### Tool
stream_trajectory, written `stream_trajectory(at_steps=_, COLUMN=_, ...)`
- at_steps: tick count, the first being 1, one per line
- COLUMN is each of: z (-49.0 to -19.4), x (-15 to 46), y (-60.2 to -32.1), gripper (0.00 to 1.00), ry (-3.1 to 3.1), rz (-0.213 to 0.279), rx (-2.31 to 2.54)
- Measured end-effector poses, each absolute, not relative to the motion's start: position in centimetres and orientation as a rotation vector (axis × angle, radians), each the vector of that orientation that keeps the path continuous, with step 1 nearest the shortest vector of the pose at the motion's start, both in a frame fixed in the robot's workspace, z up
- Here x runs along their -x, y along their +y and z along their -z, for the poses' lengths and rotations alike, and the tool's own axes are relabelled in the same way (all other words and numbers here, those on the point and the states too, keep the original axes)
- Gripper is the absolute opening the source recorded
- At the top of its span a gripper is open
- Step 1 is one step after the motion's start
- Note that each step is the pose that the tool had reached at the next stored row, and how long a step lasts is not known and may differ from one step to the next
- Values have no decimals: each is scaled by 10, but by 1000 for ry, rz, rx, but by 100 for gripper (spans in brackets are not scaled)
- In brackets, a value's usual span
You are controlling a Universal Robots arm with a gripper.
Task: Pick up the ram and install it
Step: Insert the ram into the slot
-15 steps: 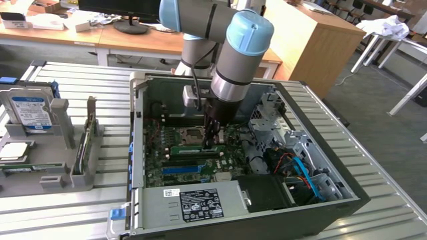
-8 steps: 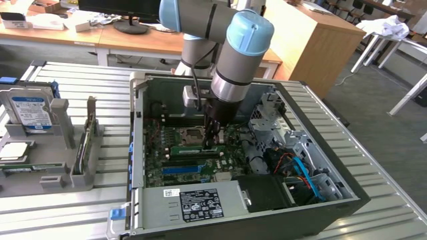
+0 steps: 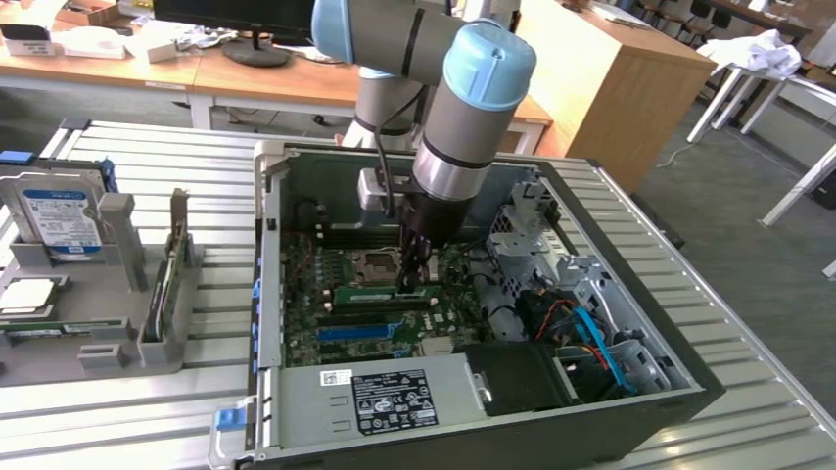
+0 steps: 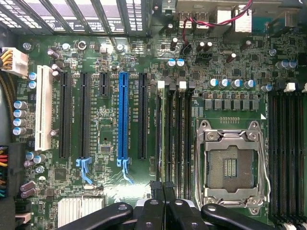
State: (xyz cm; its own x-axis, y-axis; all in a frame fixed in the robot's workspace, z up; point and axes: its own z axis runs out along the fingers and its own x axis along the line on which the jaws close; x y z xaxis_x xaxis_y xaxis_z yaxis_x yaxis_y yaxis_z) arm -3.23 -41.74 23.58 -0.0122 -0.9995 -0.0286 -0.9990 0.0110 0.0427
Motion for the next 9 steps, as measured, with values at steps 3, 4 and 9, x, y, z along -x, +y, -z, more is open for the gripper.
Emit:
stream_trajectory(at_steps=3, z=-236, x=32, y=-418, gripper=12, ry=-2227, rz=79, rx=-2201)
stream_trajectory(at_steps=4, z=-236, x=32, y=-418, gripper=12, ry=-2227, rz=79, rx=-2201)
stream_trajectory(at_steps=9, z=-235, x=32, y=-418, gripper=12, ry=-2227, rz=79, rx=-2201)
